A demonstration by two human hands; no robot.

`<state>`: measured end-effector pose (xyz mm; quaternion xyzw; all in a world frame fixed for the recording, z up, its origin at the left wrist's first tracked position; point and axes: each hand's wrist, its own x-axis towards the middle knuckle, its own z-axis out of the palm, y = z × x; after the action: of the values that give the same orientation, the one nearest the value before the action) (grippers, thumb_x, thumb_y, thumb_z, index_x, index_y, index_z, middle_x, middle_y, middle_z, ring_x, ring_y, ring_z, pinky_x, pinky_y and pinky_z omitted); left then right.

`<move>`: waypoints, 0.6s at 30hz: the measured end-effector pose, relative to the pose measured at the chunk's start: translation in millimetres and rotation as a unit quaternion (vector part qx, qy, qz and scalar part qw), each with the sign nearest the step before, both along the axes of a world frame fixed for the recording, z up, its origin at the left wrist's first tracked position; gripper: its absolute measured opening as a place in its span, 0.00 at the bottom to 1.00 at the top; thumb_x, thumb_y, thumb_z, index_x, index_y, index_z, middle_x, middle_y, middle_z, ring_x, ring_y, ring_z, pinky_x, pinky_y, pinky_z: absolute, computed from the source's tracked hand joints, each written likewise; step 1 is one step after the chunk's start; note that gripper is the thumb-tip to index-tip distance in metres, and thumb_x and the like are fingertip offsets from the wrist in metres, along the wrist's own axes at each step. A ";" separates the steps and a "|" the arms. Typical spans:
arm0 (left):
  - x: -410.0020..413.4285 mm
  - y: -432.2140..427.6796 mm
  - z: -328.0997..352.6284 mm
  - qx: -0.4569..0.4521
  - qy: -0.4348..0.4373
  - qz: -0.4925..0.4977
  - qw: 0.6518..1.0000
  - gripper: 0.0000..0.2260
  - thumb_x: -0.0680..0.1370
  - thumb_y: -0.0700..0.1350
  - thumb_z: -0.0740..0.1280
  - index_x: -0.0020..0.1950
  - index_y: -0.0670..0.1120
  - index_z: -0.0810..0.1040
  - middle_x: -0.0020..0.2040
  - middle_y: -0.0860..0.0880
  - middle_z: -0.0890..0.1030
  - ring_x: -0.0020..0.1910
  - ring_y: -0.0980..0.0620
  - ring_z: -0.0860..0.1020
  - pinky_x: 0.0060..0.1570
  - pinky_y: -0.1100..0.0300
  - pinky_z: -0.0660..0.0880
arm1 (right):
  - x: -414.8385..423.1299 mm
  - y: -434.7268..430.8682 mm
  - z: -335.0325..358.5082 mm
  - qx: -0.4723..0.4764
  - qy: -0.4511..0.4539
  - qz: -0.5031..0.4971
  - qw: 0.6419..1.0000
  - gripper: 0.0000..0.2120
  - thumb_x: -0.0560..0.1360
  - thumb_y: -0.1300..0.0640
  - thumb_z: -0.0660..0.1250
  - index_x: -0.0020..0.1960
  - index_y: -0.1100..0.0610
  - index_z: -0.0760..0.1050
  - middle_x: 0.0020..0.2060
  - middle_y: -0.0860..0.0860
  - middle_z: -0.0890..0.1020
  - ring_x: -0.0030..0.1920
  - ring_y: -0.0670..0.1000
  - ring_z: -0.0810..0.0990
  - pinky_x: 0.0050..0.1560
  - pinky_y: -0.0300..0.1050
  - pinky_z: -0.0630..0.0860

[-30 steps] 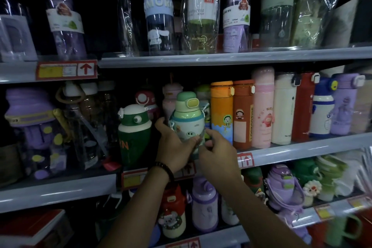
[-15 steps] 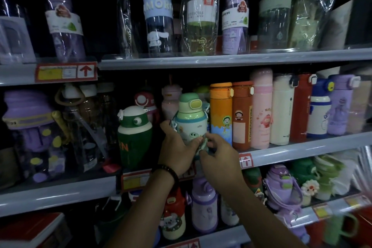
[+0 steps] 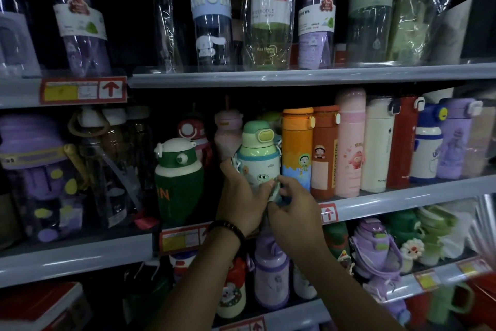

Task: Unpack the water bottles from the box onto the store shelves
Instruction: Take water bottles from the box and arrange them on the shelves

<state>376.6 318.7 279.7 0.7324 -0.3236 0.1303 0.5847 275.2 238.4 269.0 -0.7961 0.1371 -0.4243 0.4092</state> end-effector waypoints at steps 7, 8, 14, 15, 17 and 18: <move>-6.8 7.6 -2.1 0.017 -0.029 0.032 0.999 0.35 0.75 0.48 0.76 0.75 0.49 0.59 0.70 0.49 0.75 0.67 0.51 0.77 0.63 0.55 0.79 | 4.3 -4.3 0.3 0.004 0.014 -0.025 1.000 0.19 0.76 0.62 0.70 0.66 0.53 0.77 0.53 0.48 0.81 0.54 0.48 0.80 0.47 0.32 0.71; -8.5 10.0 -1.6 0.019 -0.033 0.038 0.999 0.36 0.76 0.48 0.76 0.76 0.49 0.59 0.70 0.49 0.75 0.67 0.51 0.77 0.62 0.56 0.78 | 5.2 -5.1 -0.2 0.012 0.014 -0.026 0.999 0.18 0.76 0.62 0.71 0.66 0.53 0.77 0.53 0.48 0.81 0.54 0.48 0.80 0.47 0.32 0.71; -17.8 34.9 1.6 0.062 -0.056 0.070 0.994 0.29 0.77 0.50 0.74 0.72 0.52 0.62 0.67 0.50 0.74 0.64 0.51 0.76 0.59 0.57 0.77 | 7.4 -9.9 2.3 0.029 0.034 -0.025 0.999 0.20 0.76 0.62 0.70 0.67 0.52 0.76 0.56 0.50 0.83 0.51 0.50 0.80 0.43 0.33 0.71; -20.1 40.9 1.8 0.071 -0.063 0.076 0.993 0.26 0.78 0.51 0.73 0.70 0.53 0.63 0.65 0.51 0.73 0.62 0.53 0.75 0.57 0.59 0.76 | 7.5 -10.1 2.7 0.032 0.034 -0.024 0.999 0.20 0.77 0.62 0.71 0.67 0.52 0.76 0.56 0.50 0.83 0.51 0.50 0.81 0.43 0.34 0.72; -23.8 52.8 2.0 0.079 -0.073 0.088 0.990 0.22 0.78 0.52 0.72 0.67 0.54 0.65 0.62 0.53 0.72 0.58 0.54 0.74 0.53 0.60 0.73 | 8.5 -9.5 3.4 0.037 0.032 -0.023 0.999 0.19 0.77 0.61 0.72 0.66 0.52 0.76 0.56 0.50 0.83 0.51 0.51 0.81 0.45 0.40 0.75; -24.9 59.0 2.6 0.075 -0.080 0.099 0.989 0.21 0.78 0.53 0.73 0.66 0.54 0.67 0.61 0.53 0.72 0.58 0.54 0.74 0.53 0.59 0.75 | 9.0 -9.0 3.6 0.038 0.033 -0.023 0.998 0.19 0.77 0.61 0.72 0.66 0.52 0.76 0.55 0.50 0.83 0.51 0.52 0.82 0.47 0.43 0.76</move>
<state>351.6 377.7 282.3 0.7899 -0.3046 0.2208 0.4844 284.2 229.4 272.5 -0.7905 0.1847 -0.4011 0.4245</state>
